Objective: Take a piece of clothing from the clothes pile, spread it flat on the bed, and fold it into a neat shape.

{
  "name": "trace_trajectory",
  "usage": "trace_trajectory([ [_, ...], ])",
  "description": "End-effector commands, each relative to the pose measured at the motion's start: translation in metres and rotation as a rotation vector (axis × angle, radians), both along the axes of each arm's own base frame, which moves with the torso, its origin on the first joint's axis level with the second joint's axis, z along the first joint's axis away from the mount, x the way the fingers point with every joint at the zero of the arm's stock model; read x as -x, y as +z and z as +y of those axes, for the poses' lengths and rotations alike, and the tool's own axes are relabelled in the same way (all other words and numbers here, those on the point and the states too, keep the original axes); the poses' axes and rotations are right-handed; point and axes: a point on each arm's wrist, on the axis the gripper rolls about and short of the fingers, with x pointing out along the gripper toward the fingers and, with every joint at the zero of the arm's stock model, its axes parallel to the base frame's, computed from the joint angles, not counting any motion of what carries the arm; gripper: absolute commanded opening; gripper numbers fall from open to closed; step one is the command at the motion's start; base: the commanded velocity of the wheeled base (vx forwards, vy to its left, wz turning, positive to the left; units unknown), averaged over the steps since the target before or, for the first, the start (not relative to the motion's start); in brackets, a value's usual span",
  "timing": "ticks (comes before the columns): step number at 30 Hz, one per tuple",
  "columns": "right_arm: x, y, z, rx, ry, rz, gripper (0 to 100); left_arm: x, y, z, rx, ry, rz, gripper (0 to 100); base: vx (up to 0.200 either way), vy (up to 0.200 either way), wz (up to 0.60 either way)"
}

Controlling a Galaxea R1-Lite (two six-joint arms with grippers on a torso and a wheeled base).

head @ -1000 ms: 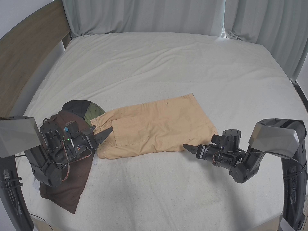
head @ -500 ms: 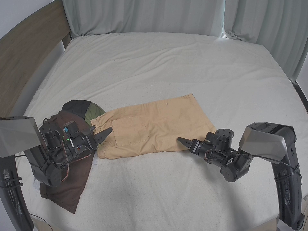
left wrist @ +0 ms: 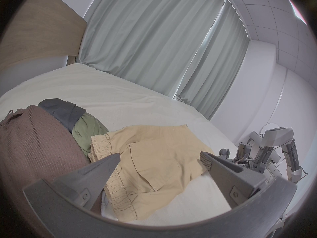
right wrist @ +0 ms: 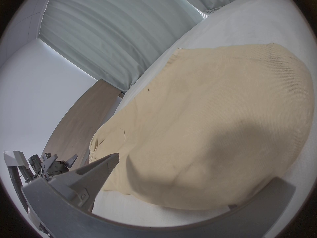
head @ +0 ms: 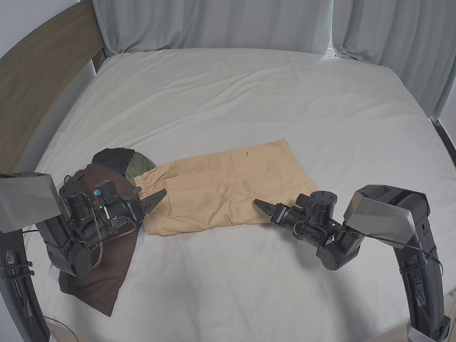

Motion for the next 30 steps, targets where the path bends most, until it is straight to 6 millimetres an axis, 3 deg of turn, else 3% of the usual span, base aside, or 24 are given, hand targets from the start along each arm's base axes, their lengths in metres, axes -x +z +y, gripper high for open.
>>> trace_trajectory([
  [1,-0.001,-0.010,0.000,0.012,-0.020,0.015,100,0.000,0.000,0.000,0.000,0.000,0.001,100,0.000,0.000,0.00],
  [8,-0.001,-0.011,0.000,0.016,-0.026,0.022,100,-0.001,-0.002,0.000,0.000,0.000,0.005,100,0.000,0.000,0.00],
  [9,-0.001,-0.011,0.000,0.017,-0.031,0.021,0,-0.001,-0.002,0.000,0.000,0.000,0.004,100,0.000,0.000,0.00],
  [21,0.001,-0.011,-0.001,0.008,-0.042,0.024,0,-0.001,-0.002,0.000,0.001,0.002,0.005,100,0.000,0.000,0.00],
  [30,0.022,0.002,-0.017,0.021,-0.073,0.049,0,-0.002,-0.007,0.000,-0.001,0.000,0.016,100,0.000,0.000,0.00],
])
